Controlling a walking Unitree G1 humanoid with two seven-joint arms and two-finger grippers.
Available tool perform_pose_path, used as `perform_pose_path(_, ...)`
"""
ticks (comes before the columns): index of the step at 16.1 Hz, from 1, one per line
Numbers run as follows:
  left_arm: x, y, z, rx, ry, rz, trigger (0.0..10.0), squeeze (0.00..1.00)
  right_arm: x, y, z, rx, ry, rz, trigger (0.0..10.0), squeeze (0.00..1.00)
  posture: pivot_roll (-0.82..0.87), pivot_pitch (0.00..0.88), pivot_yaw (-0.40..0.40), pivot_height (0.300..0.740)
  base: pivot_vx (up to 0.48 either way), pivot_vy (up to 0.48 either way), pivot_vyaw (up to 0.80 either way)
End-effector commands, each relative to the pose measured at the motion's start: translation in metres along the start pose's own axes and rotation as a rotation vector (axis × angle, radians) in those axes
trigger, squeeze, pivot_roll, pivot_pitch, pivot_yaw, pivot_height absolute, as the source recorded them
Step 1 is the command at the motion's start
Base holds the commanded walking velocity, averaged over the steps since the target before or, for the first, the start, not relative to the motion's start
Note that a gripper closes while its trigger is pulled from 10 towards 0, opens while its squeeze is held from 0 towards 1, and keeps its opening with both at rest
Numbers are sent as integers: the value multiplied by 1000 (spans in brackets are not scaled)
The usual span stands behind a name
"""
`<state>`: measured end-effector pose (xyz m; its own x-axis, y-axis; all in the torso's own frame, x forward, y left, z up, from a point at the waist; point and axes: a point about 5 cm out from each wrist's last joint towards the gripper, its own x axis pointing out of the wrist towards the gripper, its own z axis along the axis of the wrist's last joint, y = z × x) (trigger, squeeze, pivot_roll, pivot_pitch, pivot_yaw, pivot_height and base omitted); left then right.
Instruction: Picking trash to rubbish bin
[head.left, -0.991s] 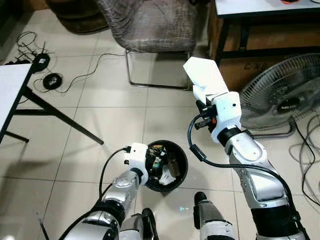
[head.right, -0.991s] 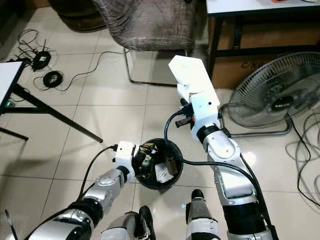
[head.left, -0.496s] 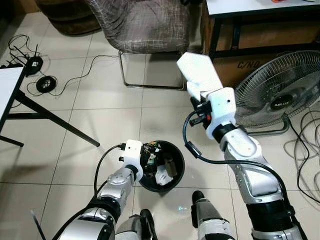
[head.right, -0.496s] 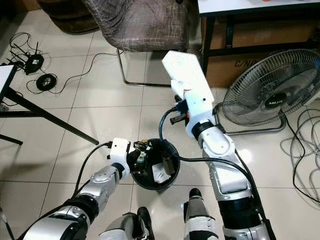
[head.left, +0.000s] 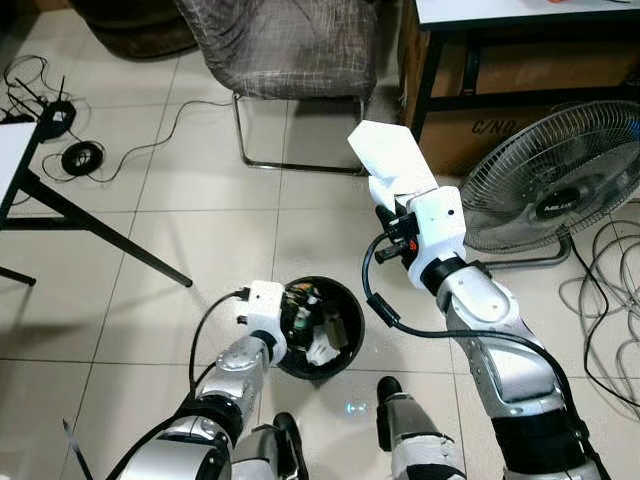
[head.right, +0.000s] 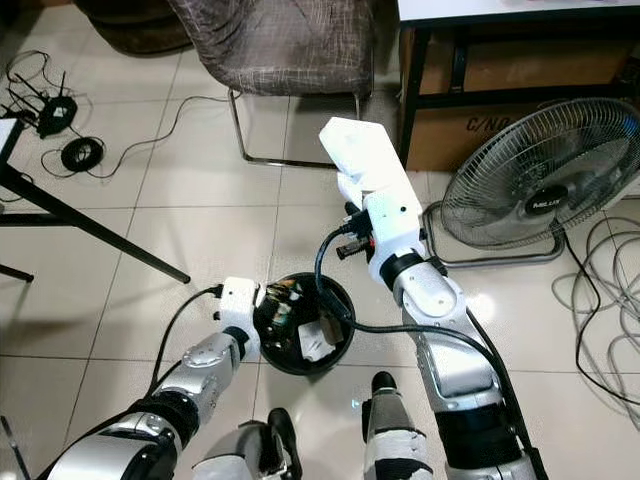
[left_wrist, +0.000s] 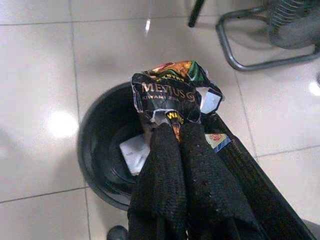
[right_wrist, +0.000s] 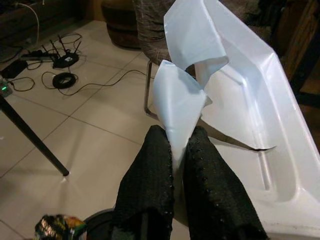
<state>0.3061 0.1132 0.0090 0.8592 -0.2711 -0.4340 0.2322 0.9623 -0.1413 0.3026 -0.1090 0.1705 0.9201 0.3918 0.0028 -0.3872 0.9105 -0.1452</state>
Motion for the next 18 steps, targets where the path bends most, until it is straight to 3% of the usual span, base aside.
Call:
perform_pose_path(1,-4,8,-10,-4,35,41,10000,0,-2,7,1,12,1,31,10000,0,-251,358,131,740,0,0,0)
perform_pose_path(6,-6,10,-15,-41,35,55,10000,0,-5,10,-2,19,12,39,10000,0,-250,372,133,740,0,0,0)
perform_pose_path(7,-5,8,-12,-77,25,49,10000,0,-7,11,-2,20,14,41,10000,0,-251,371,133,740,0,0,0)
perform_pose_path(11,3,-10,1,-89,-20,-11,10000,0,-6,10,0,19,10,39,10000,0,-252,369,133,740,0,0,0)
perform_pose_path(18,3,-12,3,-94,-32,-14,10000,0,-8,10,0,15,11,41,10000,0,-263,362,130,740,0,0,0)
